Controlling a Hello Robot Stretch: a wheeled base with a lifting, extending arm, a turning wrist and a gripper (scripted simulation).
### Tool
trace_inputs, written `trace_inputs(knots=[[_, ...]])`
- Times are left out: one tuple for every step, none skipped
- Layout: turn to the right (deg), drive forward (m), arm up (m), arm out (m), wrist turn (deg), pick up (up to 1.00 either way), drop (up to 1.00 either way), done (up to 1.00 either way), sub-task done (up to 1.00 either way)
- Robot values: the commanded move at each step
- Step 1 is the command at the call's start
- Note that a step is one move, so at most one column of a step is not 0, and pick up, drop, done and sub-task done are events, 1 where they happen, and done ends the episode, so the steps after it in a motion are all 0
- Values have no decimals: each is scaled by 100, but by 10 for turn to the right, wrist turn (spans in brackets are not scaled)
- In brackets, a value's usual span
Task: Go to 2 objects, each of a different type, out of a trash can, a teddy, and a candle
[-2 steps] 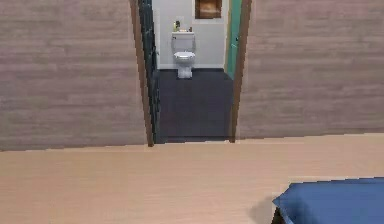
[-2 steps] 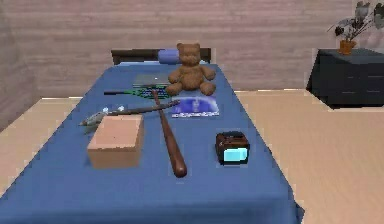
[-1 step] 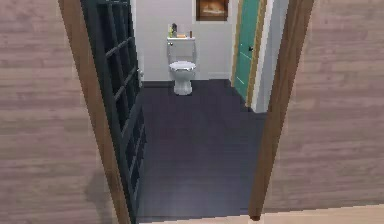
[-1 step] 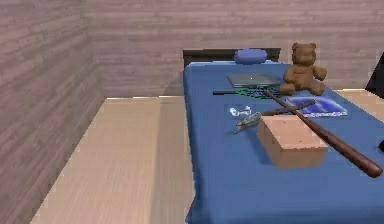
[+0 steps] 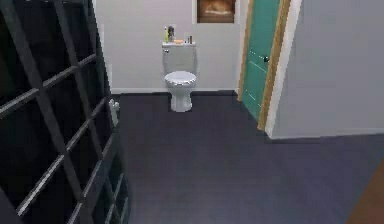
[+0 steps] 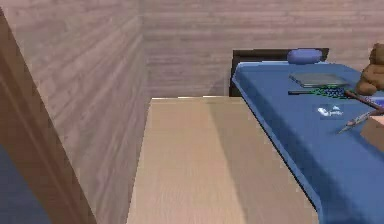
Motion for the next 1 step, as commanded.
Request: trace_inputs(knots=[[0,100,0,0,0,0,0,0,0]])
